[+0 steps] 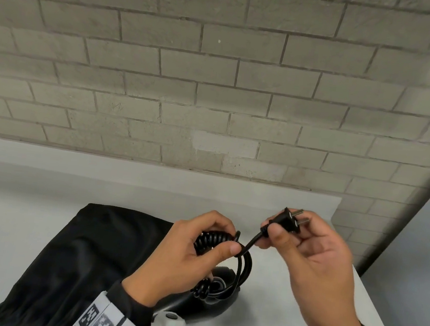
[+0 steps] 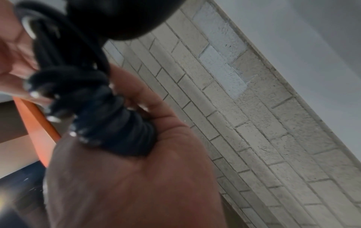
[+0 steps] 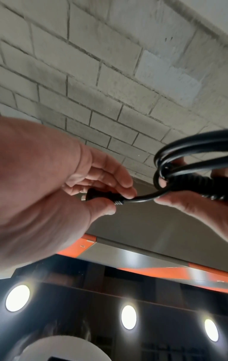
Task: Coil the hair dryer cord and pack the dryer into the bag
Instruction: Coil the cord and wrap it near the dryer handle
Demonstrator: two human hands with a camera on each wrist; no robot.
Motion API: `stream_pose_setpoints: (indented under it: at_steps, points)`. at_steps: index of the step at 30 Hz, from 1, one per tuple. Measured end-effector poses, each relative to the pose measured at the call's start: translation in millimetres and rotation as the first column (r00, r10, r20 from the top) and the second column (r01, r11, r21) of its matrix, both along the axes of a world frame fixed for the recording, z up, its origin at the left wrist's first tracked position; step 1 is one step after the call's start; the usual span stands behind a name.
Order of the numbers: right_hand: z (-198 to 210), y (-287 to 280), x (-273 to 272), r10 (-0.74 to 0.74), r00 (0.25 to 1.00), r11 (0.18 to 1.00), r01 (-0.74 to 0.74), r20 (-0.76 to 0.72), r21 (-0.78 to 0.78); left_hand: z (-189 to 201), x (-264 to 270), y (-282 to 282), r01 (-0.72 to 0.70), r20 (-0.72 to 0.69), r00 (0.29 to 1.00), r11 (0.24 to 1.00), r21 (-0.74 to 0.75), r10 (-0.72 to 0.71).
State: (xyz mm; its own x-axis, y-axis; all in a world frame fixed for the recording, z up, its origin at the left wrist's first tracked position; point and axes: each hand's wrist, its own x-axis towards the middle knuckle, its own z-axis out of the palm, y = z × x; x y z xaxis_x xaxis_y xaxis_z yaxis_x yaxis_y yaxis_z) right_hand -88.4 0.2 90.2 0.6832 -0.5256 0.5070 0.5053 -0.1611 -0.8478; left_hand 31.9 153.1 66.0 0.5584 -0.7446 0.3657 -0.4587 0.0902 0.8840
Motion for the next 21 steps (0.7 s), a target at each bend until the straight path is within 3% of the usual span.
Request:
stream_pose_setpoints:
  at_steps: [17,21]
  points:
    - [6.0,-15.5,16.9,-0.002,0.999,0.989,0.007,-0.036,0.147,5.6,2.7,1.6,0.033,0.236,0.971,0.999,0.034,-0.04]
    - [0.9,-14.8,20.2,0.017,0.998,0.978,-0.004,-0.059,0.207,5.3,3.6,1.8,0.06,0.212,0.975,0.997,0.047,-0.069]
